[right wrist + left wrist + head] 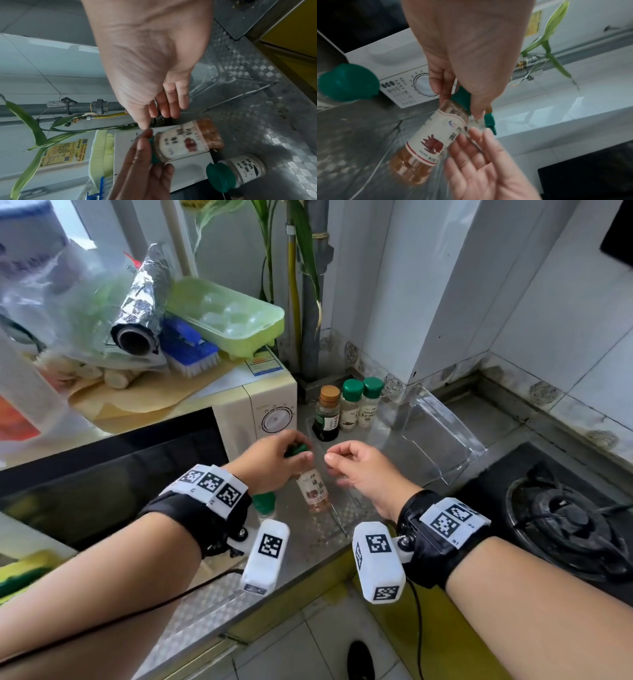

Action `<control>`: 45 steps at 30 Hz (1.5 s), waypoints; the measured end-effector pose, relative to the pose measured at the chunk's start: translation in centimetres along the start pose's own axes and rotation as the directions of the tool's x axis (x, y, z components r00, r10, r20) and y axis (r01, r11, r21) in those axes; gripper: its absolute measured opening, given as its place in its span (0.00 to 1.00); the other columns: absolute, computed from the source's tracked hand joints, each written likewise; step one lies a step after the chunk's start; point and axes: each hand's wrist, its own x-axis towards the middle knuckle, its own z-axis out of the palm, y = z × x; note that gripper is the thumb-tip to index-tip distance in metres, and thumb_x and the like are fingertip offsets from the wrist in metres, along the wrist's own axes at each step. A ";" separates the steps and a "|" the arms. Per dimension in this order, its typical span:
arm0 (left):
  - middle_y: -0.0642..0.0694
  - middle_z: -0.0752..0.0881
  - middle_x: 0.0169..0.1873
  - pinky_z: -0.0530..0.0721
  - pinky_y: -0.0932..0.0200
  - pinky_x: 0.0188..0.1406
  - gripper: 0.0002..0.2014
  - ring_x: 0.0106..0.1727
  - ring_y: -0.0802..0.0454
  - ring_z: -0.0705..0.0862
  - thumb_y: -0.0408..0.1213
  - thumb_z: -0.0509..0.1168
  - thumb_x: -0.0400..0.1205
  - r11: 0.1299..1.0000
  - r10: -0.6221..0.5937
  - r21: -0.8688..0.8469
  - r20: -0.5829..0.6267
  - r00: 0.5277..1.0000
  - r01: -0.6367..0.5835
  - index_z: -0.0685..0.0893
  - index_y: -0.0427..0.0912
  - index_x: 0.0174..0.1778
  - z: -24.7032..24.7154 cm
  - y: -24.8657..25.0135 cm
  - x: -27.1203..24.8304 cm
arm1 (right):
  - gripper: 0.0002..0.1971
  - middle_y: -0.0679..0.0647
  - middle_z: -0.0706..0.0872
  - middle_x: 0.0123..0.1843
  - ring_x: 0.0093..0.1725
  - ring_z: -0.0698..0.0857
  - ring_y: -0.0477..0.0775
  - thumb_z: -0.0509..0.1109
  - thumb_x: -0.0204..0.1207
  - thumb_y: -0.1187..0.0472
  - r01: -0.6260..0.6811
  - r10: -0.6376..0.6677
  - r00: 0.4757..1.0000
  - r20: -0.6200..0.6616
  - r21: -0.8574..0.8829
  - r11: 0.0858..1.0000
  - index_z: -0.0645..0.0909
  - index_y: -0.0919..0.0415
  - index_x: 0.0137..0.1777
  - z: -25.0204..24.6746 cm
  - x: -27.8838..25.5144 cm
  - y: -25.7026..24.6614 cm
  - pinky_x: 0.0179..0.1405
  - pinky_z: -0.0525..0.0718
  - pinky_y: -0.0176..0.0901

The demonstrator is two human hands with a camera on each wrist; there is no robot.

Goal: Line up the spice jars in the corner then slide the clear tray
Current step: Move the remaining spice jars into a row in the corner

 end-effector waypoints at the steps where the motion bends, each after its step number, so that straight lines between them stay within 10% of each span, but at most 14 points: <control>1: 0.52 0.84 0.49 0.78 0.60 0.50 0.14 0.49 0.53 0.82 0.47 0.64 0.84 0.999 0.007 -0.051 -0.035 0.999 -0.009 0.82 0.49 0.64 -0.5 0.1 0.0 | 0.08 0.56 0.86 0.55 0.58 0.85 0.56 0.70 0.72 0.55 -0.016 0.015 0.999 0.035 0.009 1.000 0.79 0.54 0.50 0.4 -0.1 -0.1 0.59 0.84 0.50; 11: 0.54 0.87 0.51 0.84 0.54 0.59 0.13 0.51 0.56 0.84 0.45 0.65 0.84 0.930 0.006 -0.365 -0.084 0.996 -0.036 0.84 0.53 0.64 -1.0 -0.8 -0.4 | 0.16 0.60 0.86 0.52 0.51 0.84 0.57 0.70 0.73 0.61 -0.132 0.093 0.965 0.247 0.145 0.981 0.79 0.62 0.60 1.7 -0.7 -0.9 0.55 0.83 0.53; 19: 0.47 0.80 0.74 0.68 0.52 0.78 0.35 0.78 0.50 0.74 0.64 0.38 0.84 0.927 -0.156 -0.331 0.093 0.983 0.179 0.79 0.50 0.74 -0.7 -2.4 -1.1 | 0.12 0.57 0.87 0.45 0.40 0.88 0.50 0.70 0.73 0.55 -0.129 0.101 0.983 0.151 0.190 0.973 0.79 0.57 0.54 0.9 -0.6 -0.4 0.38 0.87 0.43; 29: 0.44 0.79 0.71 0.78 0.61 0.61 0.37 0.67 0.46 0.81 0.42 0.75 0.72 0.930 -0.300 0.276 0.198 0.933 0.241 0.72 0.50 0.79 2.5 -6.5 -1.3 | 0.13 0.58 0.87 0.44 0.43 0.88 0.54 0.71 0.72 0.59 -0.138 0.116 0.989 0.095 0.274 0.952 0.79 0.59 0.55 0.0 -0.9 0.0 0.37 0.87 0.41; 45: 0.44 0.85 0.55 0.78 0.59 0.49 0.25 0.52 0.48 0.82 0.40 0.77 0.72 0.943 -0.332 0.004 0.073 0.940 0.333 0.79 0.44 0.63 3.1 -7.0 -0.2 | 0.21 0.59 0.87 0.48 0.47 0.88 0.55 0.71 0.72 0.57 -0.144 0.140 0.990 0.034 0.286 0.947 0.77 0.62 0.64 -0.7 -1.2 0.9 0.42 0.88 0.44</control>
